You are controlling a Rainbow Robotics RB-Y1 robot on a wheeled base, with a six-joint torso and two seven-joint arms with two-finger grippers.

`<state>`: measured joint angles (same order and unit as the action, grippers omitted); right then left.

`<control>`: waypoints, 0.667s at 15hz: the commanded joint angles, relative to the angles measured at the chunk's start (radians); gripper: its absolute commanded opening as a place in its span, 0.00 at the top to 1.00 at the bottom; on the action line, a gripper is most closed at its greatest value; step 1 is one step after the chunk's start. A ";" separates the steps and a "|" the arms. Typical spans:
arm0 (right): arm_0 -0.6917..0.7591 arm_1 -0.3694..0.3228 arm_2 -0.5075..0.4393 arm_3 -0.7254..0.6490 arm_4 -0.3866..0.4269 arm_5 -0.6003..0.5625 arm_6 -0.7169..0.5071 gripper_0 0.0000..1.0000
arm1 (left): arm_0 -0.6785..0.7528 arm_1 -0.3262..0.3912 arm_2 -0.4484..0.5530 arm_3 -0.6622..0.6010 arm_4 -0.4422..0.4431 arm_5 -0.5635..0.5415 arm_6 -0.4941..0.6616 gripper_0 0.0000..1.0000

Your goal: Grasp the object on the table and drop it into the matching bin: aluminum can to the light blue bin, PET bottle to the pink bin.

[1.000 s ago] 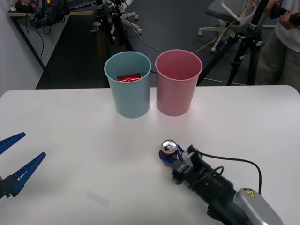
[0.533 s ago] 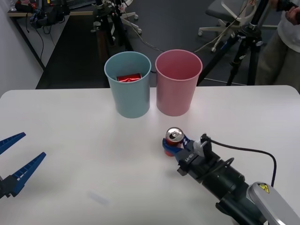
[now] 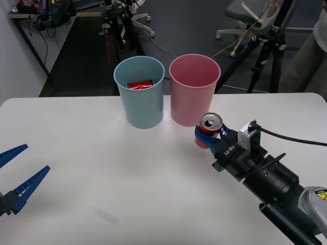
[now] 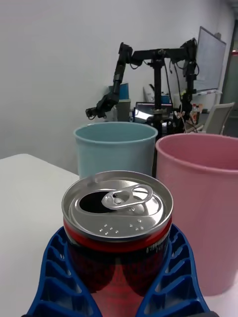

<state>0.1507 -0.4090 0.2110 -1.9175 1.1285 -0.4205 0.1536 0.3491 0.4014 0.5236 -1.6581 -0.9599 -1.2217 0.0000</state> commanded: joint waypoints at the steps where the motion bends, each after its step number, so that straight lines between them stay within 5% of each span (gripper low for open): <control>1: -0.003 -0.007 -0.048 -0.063 0.065 0.005 -0.101 1.00 | 0.000 0.000 0.000 0.000 0.000 0.000 0.000 0.00; 10: -0.253 0.098 0.021 -0.032 0.350 0.060 -0.394 1.00 | 0.000 0.000 0.000 0.000 0.000 0.000 0.000 0.00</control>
<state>-0.0784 -0.3247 0.2230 -1.9668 1.4620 -0.3641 -0.2299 0.3491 0.4014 0.5236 -1.6581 -0.9599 -1.2217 0.0000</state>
